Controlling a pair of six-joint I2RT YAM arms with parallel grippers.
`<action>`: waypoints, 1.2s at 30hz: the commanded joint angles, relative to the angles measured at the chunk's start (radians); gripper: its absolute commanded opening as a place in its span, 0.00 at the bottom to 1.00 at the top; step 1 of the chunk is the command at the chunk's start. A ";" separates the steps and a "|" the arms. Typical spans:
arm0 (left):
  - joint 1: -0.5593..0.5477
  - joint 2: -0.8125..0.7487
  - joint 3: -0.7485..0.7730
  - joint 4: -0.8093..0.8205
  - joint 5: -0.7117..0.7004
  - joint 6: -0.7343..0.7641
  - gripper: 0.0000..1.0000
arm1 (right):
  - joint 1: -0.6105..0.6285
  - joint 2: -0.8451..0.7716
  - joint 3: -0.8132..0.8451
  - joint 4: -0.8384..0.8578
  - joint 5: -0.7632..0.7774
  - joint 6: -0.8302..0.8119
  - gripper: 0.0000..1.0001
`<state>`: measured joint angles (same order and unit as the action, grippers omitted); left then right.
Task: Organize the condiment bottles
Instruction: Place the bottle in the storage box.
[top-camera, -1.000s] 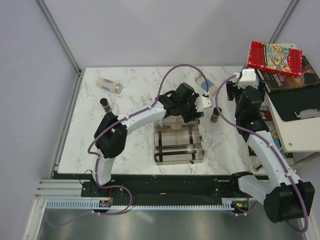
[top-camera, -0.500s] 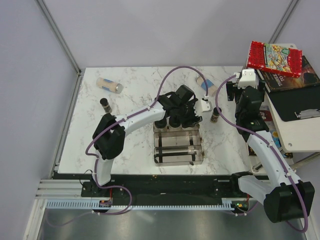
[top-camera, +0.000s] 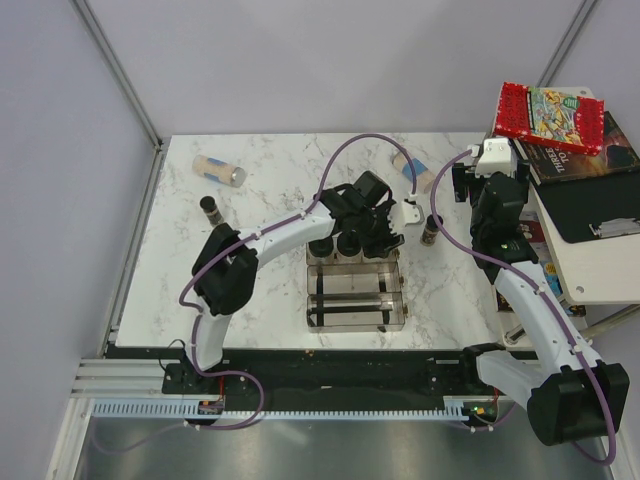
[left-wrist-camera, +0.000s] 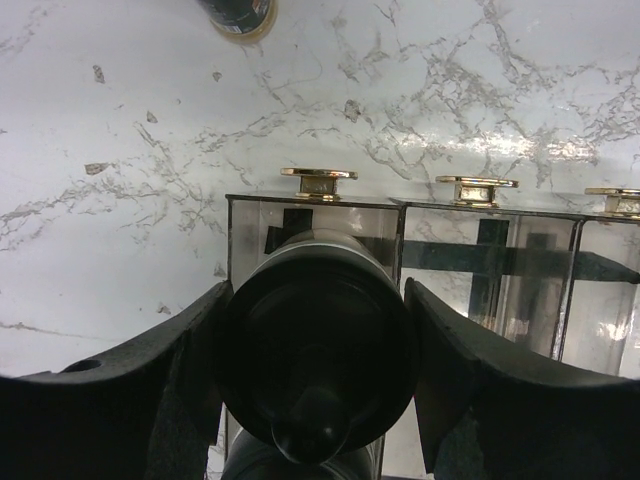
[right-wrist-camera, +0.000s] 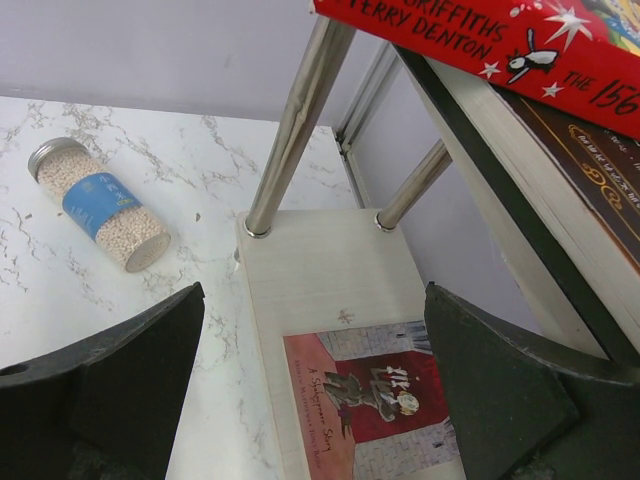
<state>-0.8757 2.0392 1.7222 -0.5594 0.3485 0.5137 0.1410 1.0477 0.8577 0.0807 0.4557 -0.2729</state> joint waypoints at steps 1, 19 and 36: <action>0.004 0.022 0.059 -0.013 0.086 -0.018 0.50 | -0.003 -0.017 0.012 0.002 -0.011 0.012 0.98; 0.027 0.030 0.070 0.019 0.254 -0.093 0.80 | -0.004 -0.015 0.010 0.002 -0.017 0.008 0.98; 0.174 -0.126 0.140 0.104 0.023 -0.194 0.99 | -0.003 -0.017 0.010 0.002 -0.015 0.006 0.98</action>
<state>-0.7876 2.0430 1.7695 -0.5308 0.4400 0.3969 0.1406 1.0477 0.8577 0.0673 0.4450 -0.2733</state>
